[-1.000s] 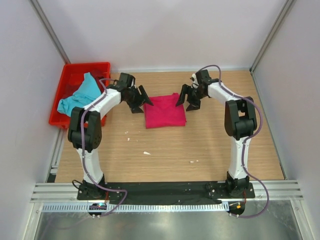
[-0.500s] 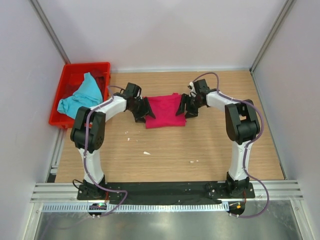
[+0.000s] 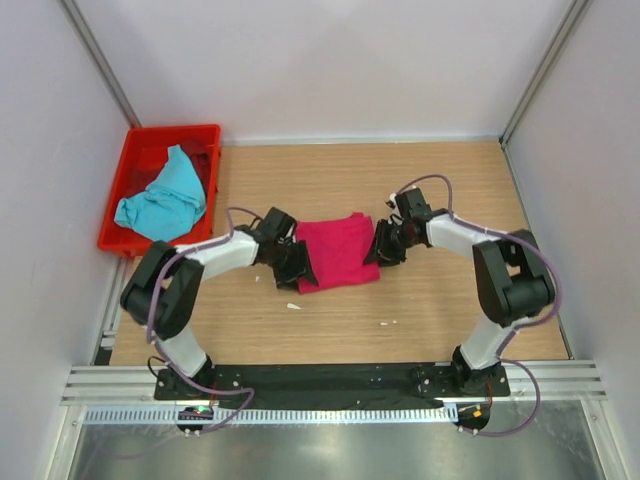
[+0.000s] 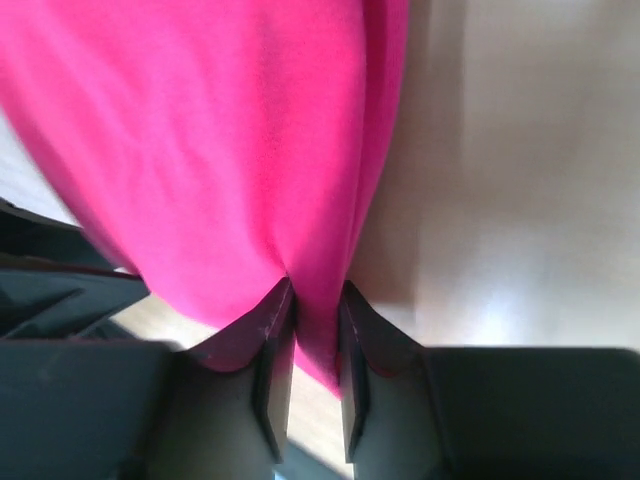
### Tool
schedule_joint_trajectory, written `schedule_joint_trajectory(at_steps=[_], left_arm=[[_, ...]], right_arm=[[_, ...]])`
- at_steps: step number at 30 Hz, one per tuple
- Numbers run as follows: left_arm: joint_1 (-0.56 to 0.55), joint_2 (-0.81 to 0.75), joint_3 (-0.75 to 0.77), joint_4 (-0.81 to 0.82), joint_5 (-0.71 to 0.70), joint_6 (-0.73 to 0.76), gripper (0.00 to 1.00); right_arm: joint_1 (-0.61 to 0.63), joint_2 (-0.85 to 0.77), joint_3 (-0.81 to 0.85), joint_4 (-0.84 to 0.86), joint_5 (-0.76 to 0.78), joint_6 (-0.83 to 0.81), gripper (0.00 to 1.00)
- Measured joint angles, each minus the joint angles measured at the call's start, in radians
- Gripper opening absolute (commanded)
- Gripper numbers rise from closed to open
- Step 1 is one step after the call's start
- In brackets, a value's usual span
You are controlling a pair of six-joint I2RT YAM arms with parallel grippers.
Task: Fold and stack the t-shirts
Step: Fold the tshirt
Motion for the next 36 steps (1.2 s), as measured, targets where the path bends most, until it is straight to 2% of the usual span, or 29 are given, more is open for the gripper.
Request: schedule_joint_trajectory(at_steps=[1,2,5,6,9,10,15,23,27,33,36], left_arm=[[-0.014,-0.042,-0.042,0.000,-0.001,-0.010,0.59],[-0.025,-0.092,-0.084,-0.006,-0.002,-0.018,0.63],[-0.032,-0.238,-0.147,-0.075,-0.021,-0.030,0.69],[-0.027,-0.280,-0.143,-0.098,-0.032,-0.023,0.70],[0.008,-0.328,-0.071,-0.150,-0.050,0.025,0.68],[0.025,-0.319,-0.033,-0.155,-0.048,0.039,0.63],[0.099,-0.156,0.175,-0.132,-0.044,0.152,0.49],[0.127,0.141,0.371,-0.116,-0.047,0.260,0.56],[0.128,0.201,0.420,-0.123,-0.047,0.270,0.55],[0.134,0.236,0.473,-0.129,-0.049,0.272,0.55],[0.136,0.252,0.499,-0.130,-0.051,0.272,0.52]], right_arm=[[0.005,-0.049,-0.040,-0.007,0.002,0.012,0.45],[0.009,-0.098,-0.073,-0.022,0.005,0.016,0.63],[0.017,-0.243,-0.138,-0.089,0.024,0.025,0.83],[0.018,-0.274,-0.140,-0.107,0.034,0.023,0.84],[0.009,-0.296,-0.113,-0.122,0.063,-0.006,0.83],[0.000,-0.274,-0.088,-0.132,0.070,-0.018,0.81],[-0.047,-0.064,0.088,-0.105,0.096,-0.086,0.66],[-0.060,0.148,0.253,-0.069,0.090,-0.142,0.58],[-0.060,0.179,0.270,-0.052,0.080,-0.144,0.55],[-0.060,0.203,0.283,-0.045,0.066,-0.144,0.45],[-0.060,0.208,0.290,-0.046,0.063,-0.144,0.43]])
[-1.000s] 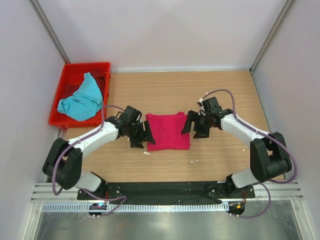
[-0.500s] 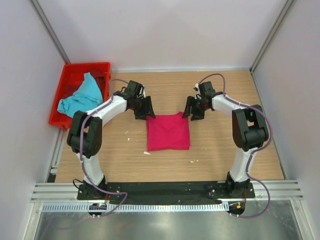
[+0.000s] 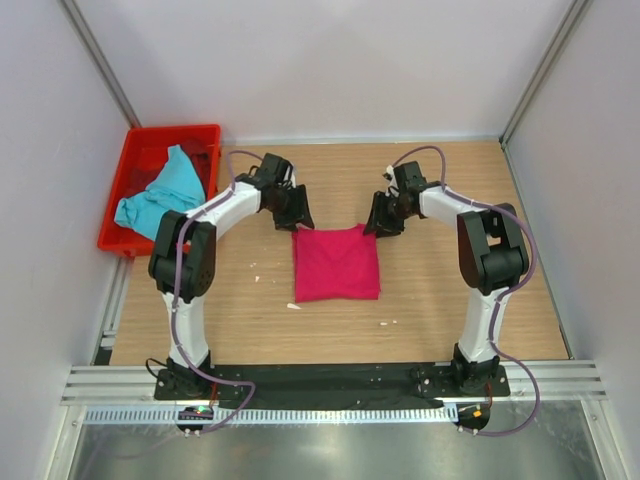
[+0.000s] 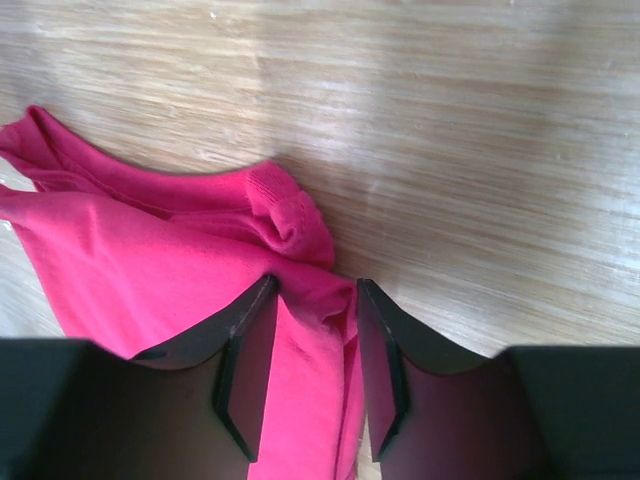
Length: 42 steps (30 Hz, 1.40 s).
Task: Fold and stack the t-shirts
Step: Fold the tshirt
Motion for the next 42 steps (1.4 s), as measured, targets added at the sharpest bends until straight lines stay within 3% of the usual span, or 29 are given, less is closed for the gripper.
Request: schedule_joint_trajectory(at_steps=[2,6,8,12,14,15,17,18,20,24,26,28,29,30,36,42], left_arm=[[0.002,0.008,0.009,0.000,0.000,-0.002,0.46],[0.003,0.027,0.023,-0.004,0.000,-0.001,0.44],[0.003,0.039,0.031,-0.010,0.000,-0.001,0.52],[0.003,0.067,0.049,-0.034,0.000,-0.008,0.55],[0.003,0.075,0.049,-0.045,0.000,-0.011,0.44],[0.003,0.079,0.048,-0.049,0.000,-0.013,0.33],[0.003,0.085,0.049,-0.055,-0.002,-0.014,0.29],[0.003,0.086,0.048,-0.057,-0.003,-0.013,0.29],[0.003,0.086,0.049,-0.060,-0.005,-0.012,0.39],[0.003,0.086,0.053,-0.066,-0.011,-0.012,0.38],[0.004,0.086,0.057,-0.069,-0.011,-0.012,0.30],[0.004,0.086,0.060,-0.071,-0.012,-0.014,0.17],[0.004,0.086,0.061,-0.071,-0.012,-0.014,0.02],[0.004,0.086,0.062,-0.072,-0.013,-0.019,0.00],[0.003,0.070,0.057,-0.082,-0.041,-0.021,0.00],[0.003,-0.108,-0.019,-0.120,-0.066,-0.059,0.00]], right_arm=[[0.000,0.002,0.011,-0.002,-0.004,-0.001,0.38],[0.000,0.003,0.040,-0.005,-0.011,0.000,0.39],[0.000,0.004,0.051,-0.006,-0.013,0.001,0.44],[0.000,0.008,0.059,-0.006,-0.021,0.000,0.45],[0.000,0.012,0.059,-0.006,-0.023,-0.001,0.43],[0.000,0.013,0.059,-0.006,-0.023,-0.001,0.42],[0.000,0.017,0.059,-0.007,-0.024,0.000,0.41],[0.000,0.018,0.059,-0.007,-0.024,0.000,0.43],[0.000,0.018,0.059,-0.011,-0.024,0.000,0.51],[0.000,0.018,0.059,-0.014,-0.023,-0.005,0.55],[0.000,0.018,0.059,-0.015,-0.023,-0.005,0.49],[0.000,0.018,0.055,-0.011,-0.024,-0.008,0.24],[0.000,0.018,0.049,-0.005,-0.024,-0.009,0.10],[0.000,0.018,0.046,-0.006,-0.026,-0.007,0.01],[0.003,0.004,0.040,-0.017,-0.019,0.012,0.01],[0.035,-0.108,0.035,-0.084,0.000,0.032,0.01]])
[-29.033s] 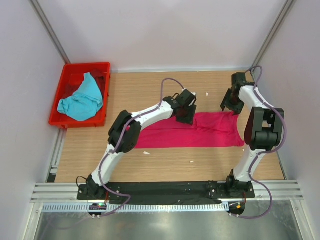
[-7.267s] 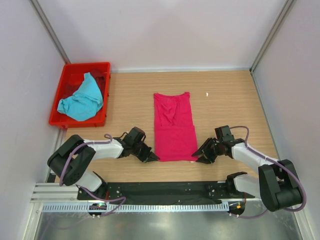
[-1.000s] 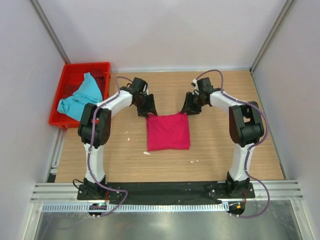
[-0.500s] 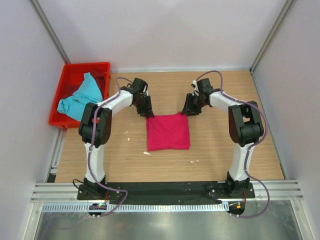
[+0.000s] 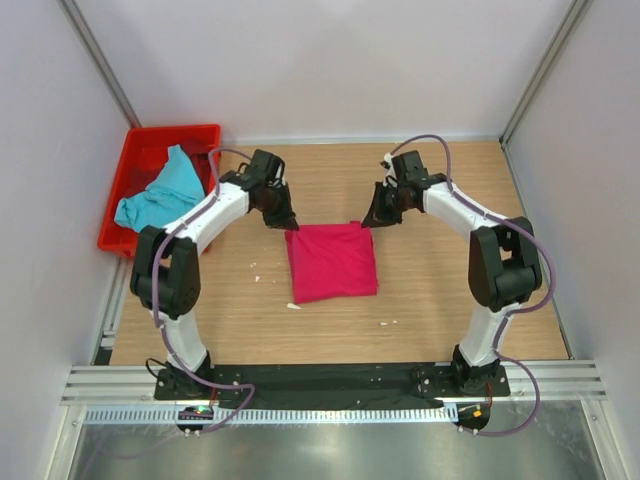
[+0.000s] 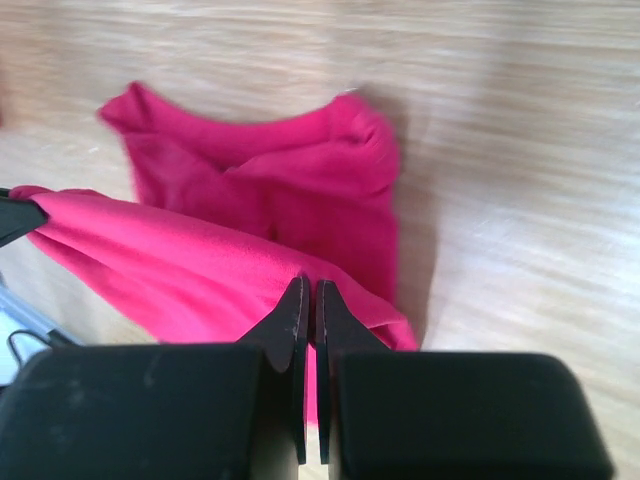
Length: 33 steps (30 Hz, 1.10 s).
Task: Fold and stack the t-shirts
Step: Fold the tshirt
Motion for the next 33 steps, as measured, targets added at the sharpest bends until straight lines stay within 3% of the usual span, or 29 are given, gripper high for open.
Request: schedule_joint_trajectory(at_steps=[6,22,28,33], left_arm=[[0.000,-0.134,-0.036,-0.037,-0.027,-0.024,0.00],[0.000,-0.135,-0.041,-0.100,-0.085,-0.093,0.00],[0.016,-0.091,0.001,-0.134,-0.148,-0.104,0.00],[0.047,0.109,0.125,-0.135,-0.217,-0.072,0.03]], right_arm=[[0.018,-0.089,-0.002,-0.019,-0.016,0.022,0.01],[0.023,-0.081,0.066,-0.068,-0.057,0.024,0.01],[0.031,0.054,0.174,-0.034,-0.075,0.020,0.09],[0.032,0.303,0.337,0.001,-0.066,0.006,0.12]])
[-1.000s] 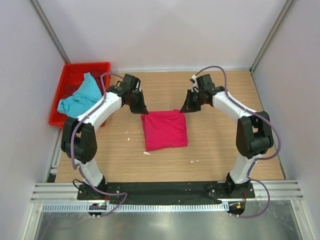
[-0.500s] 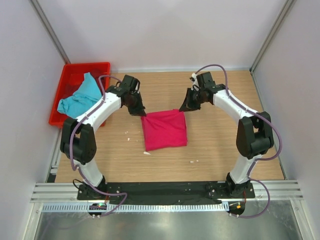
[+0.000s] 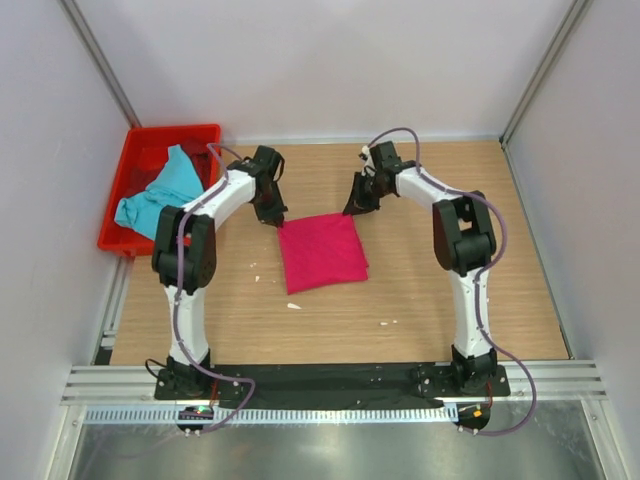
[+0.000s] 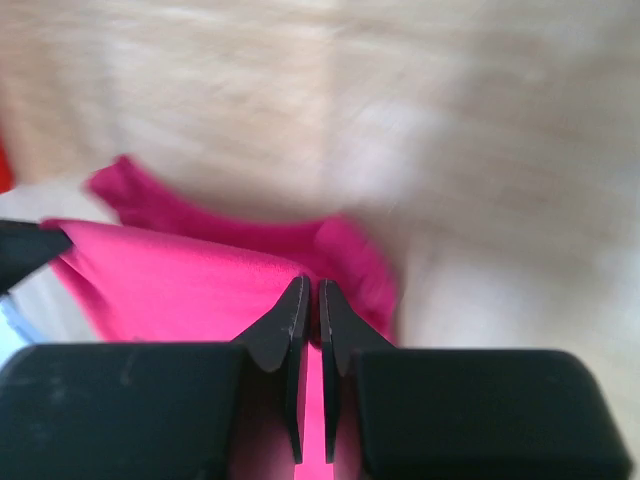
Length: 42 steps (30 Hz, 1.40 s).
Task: Fold and stack the t-shirts
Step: Fold the tshirt, then neatly place the folded tshirt to the corner
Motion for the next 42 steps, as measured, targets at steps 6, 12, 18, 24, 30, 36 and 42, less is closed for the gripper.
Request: schedule_joint_trajectory(at_steps=[6,12,18,24,30,36,42], left_arm=[[0.043,0.210,0.156,-0.018,-0.026,0.055,0.41],[0.052,0.169,0.155,-0.016,-0.077,0.086,0.67],[0.047,-0.013,0.049,0.002,-0.073,0.098,0.68],[0.034,-0.208,-0.036,0.045,-0.018,0.076,0.66],[-0.036,-0.379,-0.233,0.069,0.049,0.007,0.65],[-0.134,-0.585,-0.383,0.058,0.098,-0.064,0.64],[-0.138,-0.791,-0.414,-0.012,0.082,-0.106,0.64]], right_arm=[[-0.005,0.128,0.111,-0.002,-0.003,-0.021,0.50],[-0.014,0.100,0.113,-0.014,0.063,-0.064,0.72],[-0.025,-0.008,-0.024,-0.010,0.092,-0.090,0.80],[-0.027,-0.068,-0.080,0.017,0.077,-0.095,0.84],[-0.027,-0.058,-0.079,0.045,0.037,-0.094,0.76],[-0.027,0.016,-0.068,0.087,-0.014,-0.091,0.69],[-0.028,0.042,-0.058,0.114,-0.062,-0.087,0.58]])
